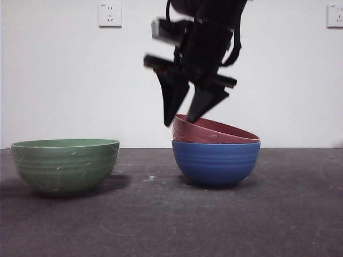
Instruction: Pick up the green bowl on the top,put the green bowl on the left,pick up the red bowl in the middle,put the red bowl on the right
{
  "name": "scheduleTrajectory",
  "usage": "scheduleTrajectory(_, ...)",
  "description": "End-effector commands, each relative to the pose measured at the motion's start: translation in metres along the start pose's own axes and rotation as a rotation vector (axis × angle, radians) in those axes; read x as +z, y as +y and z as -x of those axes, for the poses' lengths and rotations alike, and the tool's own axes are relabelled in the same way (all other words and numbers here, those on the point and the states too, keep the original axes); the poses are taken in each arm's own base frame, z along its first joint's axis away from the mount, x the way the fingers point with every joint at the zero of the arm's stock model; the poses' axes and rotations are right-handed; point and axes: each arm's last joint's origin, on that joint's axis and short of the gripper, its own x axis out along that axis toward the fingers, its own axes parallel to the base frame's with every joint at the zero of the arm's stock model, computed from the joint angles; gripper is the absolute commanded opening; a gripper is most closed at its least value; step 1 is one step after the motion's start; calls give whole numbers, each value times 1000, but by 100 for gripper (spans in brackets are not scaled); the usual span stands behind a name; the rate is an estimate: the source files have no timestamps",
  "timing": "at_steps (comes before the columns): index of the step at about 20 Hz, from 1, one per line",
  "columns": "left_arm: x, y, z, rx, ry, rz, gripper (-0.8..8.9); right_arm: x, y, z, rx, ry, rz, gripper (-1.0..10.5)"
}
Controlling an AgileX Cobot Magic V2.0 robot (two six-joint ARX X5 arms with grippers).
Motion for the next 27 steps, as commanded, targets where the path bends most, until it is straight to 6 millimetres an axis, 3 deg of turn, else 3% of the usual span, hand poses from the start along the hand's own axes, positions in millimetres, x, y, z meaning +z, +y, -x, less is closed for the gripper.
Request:
scheduleTrajectory(1, 0, 0, 1, 5, -7, 5, 409, 1, 0, -8, -2, 5, -12, 161)
scheduleTrajectory(4, 0, 1, 1, 7, -8, 4, 409, 2, 1, -8, -1, -5, -6, -16)
scheduleTrajectory(9, 3, 1, 1, 7, -32, 4, 408, 7, 1, 11, -5, -67, 15, -12)
scheduleTrajectory(14, 6, 1, 1, 7, -64, 4, 408, 9, 2, 65, -10, -192, 31, -12)
scheduleTrajectory(17, 9, 1, 2, 7, -98, 2, 409, -1, 7, 104, 6, -215, 40, -12)
scheduleTrajectory(21, 14, 1, 1, 7, -141, 1, 408, -24, 38, 132, 64, -113, 124, -13)
scheduleTrajectory(24, 17, 1, -4, 6, -139, 1, 408, -37, 76, 130, 118, -36, 224, -13)
scheduleTrajectory(27, 17, 1, -7, 6, -126, 2, 408, -52, 115, 114, 85, -27, 310, -13)
